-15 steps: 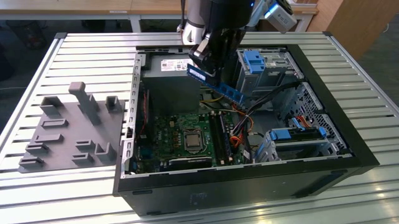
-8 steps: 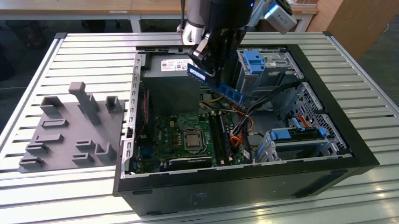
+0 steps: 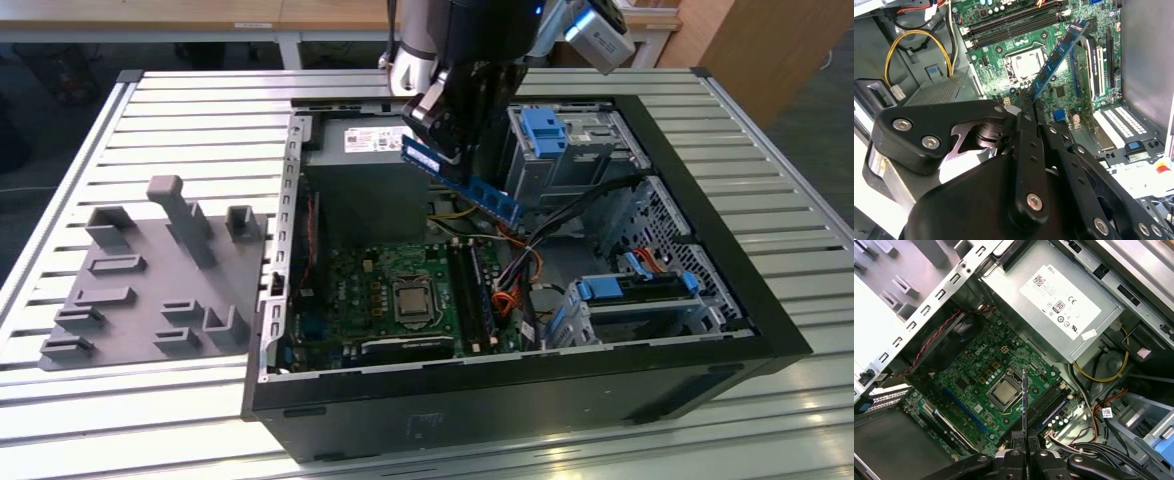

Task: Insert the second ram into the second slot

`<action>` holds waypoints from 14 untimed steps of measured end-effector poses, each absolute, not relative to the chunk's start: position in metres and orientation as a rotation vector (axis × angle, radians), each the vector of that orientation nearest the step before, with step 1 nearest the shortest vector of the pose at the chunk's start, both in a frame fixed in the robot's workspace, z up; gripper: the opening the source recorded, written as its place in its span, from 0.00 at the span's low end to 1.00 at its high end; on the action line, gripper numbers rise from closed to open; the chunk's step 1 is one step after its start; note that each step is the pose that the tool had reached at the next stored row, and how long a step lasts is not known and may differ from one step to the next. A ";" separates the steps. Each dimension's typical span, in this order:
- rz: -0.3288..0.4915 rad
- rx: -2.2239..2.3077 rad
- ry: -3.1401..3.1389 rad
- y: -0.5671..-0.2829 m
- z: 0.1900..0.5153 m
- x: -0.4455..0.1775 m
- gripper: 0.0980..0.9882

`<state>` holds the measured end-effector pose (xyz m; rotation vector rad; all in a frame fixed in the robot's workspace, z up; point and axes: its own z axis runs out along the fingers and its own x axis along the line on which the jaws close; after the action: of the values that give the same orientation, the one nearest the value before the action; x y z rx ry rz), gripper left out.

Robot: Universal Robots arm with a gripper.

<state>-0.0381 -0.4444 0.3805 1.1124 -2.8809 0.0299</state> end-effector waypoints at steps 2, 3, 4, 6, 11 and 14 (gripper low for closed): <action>0.030 1.104 -2.884 -0.444 0.381 -0.038 0.04; 0.030 1.099 -2.886 -0.444 0.381 -0.038 0.04; 0.029 1.095 -2.887 -0.444 0.381 -0.038 0.04; 0.029 1.087 -2.891 -0.444 0.381 -0.038 0.04; 0.029 1.066 -2.898 -0.444 0.380 -0.038 0.04; 0.028 1.053 -2.903 -0.444 0.381 -0.038 0.04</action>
<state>-0.0381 -0.4444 0.3805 1.0527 -2.9028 0.0283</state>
